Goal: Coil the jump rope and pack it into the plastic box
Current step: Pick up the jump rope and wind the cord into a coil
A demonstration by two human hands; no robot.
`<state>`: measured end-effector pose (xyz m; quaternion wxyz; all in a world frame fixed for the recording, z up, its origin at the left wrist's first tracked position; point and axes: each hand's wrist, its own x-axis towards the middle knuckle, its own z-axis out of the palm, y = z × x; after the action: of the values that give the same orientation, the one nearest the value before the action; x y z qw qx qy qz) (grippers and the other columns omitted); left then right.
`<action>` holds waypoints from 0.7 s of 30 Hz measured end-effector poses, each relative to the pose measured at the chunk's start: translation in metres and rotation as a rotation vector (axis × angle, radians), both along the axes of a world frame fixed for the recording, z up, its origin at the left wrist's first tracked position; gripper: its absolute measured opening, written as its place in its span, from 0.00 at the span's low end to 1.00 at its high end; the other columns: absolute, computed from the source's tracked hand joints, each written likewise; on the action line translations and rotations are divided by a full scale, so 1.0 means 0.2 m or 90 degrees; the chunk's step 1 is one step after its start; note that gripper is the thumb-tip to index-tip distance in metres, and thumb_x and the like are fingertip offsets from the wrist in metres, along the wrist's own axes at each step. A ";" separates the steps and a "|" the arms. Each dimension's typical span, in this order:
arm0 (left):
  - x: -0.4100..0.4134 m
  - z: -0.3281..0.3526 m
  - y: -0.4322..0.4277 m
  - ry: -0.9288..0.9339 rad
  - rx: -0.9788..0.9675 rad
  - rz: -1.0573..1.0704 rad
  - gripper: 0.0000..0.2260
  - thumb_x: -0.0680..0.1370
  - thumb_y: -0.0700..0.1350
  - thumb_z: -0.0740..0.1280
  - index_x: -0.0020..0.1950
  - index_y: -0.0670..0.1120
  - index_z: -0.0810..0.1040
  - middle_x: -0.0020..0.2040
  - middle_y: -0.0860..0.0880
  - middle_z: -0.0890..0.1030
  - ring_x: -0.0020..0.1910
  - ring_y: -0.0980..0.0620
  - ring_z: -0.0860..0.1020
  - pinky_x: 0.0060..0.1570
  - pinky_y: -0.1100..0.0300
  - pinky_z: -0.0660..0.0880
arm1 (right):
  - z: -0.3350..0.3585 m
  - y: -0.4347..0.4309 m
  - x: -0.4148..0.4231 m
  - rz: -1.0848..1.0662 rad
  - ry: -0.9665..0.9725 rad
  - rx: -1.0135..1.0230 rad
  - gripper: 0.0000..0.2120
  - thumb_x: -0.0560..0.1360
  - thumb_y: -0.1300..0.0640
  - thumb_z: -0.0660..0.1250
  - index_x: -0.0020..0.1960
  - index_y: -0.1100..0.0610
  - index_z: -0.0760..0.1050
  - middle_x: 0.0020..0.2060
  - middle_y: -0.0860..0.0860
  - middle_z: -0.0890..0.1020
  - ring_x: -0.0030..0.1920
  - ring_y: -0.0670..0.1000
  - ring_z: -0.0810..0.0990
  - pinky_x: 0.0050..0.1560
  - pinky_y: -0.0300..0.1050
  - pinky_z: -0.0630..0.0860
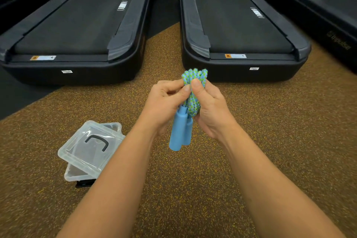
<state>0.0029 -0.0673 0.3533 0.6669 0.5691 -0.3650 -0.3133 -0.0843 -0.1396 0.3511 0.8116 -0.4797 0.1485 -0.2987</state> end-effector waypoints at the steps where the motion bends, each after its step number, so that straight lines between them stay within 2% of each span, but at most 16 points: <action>1: 0.01 0.00 0.01 0.034 -0.002 0.002 0.07 0.76 0.35 0.66 0.50 0.33 0.80 0.37 0.43 0.74 0.34 0.54 0.72 0.38 0.59 0.71 | 0.00 0.00 0.00 0.010 0.006 0.000 0.11 0.81 0.60 0.55 0.57 0.61 0.73 0.49 0.57 0.80 0.51 0.55 0.78 0.53 0.47 0.77; 3: 0.03 0.00 0.02 0.105 0.003 0.012 0.10 0.73 0.35 0.69 0.51 0.32 0.80 0.39 0.41 0.73 0.29 0.56 0.70 0.37 0.57 0.70 | -0.01 0.00 0.01 0.022 0.014 0.003 0.11 0.80 0.59 0.56 0.56 0.61 0.74 0.47 0.57 0.79 0.47 0.55 0.76 0.49 0.45 0.77; 5: 0.04 0.01 0.02 0.155 0.012 0.047 0.11 0.68 0.36 0.73 0.47 0.34 0.81 0.39 0.41 0.75 0.27 0.55 0.72 0.37 0.57 0.71 | -0.02 0.00 0.01 0.024 0.016 0.015 0.11 0.80 0.58 0.57 0.56 0.61 0.75 0.45 0.56 0.80 0.41 0.52 0.76 0.44 0.43 0.77; 8: 0.04 -0.01 0.01 0.214 -0.006 0.097 0.11 0.63 0.37 0.75 0.42 0.40 0.77 0.37 0.46 0.77 0.28 0.54 0.76 0.30 0.62 0.74 | -0.02 -0.01 0.02 0.023 0.014 0.046 0.11 0.80 0.58 0.57 0.53 0.61 0.76 0.42 0.55 0.81 0.36 0.49 0.75 0.37 0.38 0.76; 9: 0.03 -0.02 0.00 0.225 -0.016 0.101 0.12 0.65 0.37 0.74 0.45 0.42 0.76 0.39 0.46 0.77 0.29 0.55 0.76 0.29 0.63 0.74 | -0.02 -0.01 0.03 0.024 0.013 0.050 0.11 0.80 0.58 0.56 0.53 0.61 0.76 0.42 0.55 0.81 0.36 0.49 0.75 0.36 0.38 0.76; 11: 0.02 -0.01 0.00 0.235 -0.019 0.072 0.16 0.72 0.36 0.70 0.59 0.42 0.72 0.44 0.47 0.76 0.29 0.58 0.74 0.28 0.66 0.73 | -0.02 0.00 0.05 0.030 0.021 0.040 0.11 0.80 0.58 0.56 0.52 0.61 0.76 0.41 0.54 0.82 0.36 0.49 0.75 0.37 0.39 0.75; 13: 0.01 0.00 0.01 0.240 0.010 0.016 0.18 0.79 0.39 0.63 0.69 0.45 0.67 0.40 0.47 0.78 0.28 0.65 0.73 0.28 0.69 0.72 | -0.03 0.02 0.07 0.032 0.043 0.020 0.11 0.81 0.57 0.56 0.52 0.61 0.75 0.38 0.54 0.81 0.34 0.49 0.75 0.35 0.39 0.75; 15: 0.02 0.00 0.02 0.196 0.052 -0.024 0.17 0.81 0.44 0.58 0.71 0.49 0.66 0.41 0.48 0.83 0.33 0.68 0.72 0.30 0.70 0.72 | -0.03 0.03 0.10 0.020 0.082 -0.002 0.12 0.81 0.55 0.56 0.52 0.60 0.75 0.37 0.54 0.79 0.33 0.50 0.74 0.32 0.40 0.75; 18: 0.05 -0.02 0.04 0.045 0.102 -0.031 0.17 0.82 0.50 0.56 0.70 0.50 0.66 0.34 0.57 0.78 0.29 0.63 0.70 0.32 0.68 0.70 | -0.03 0.04 0.13 0.000 0.149 -0.039 0.18 0.81 0.47 0.52 0.49 0.58 0.76 0.37 0.56 0.79 0.33 0.52 0.74 0.33 0.44 0.73; 21: 0.07 -0.04 0.04 -0.067 0.118 -0.002 0.15 0.82 0.52 0.56 0.67 0.51 0.67 0.41 0.56 0.76 0.34 0.63 0.73 0.39 0.65 0.71 | -0.02 0.06 0.15 -0.012 0.169 0.001 0.23 0.81 0.45 0.52 0.42 0.57 0.80 0.37 0.59 0.80 0.41 0.60 0.75 0.45 0.54 0.75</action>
<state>0.0175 -0.0587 0.3452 0.5910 0.6436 -0.3694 -0.3164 -0.0541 -0.1269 0.3473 0.7822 -0.5133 0.2593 -0.2397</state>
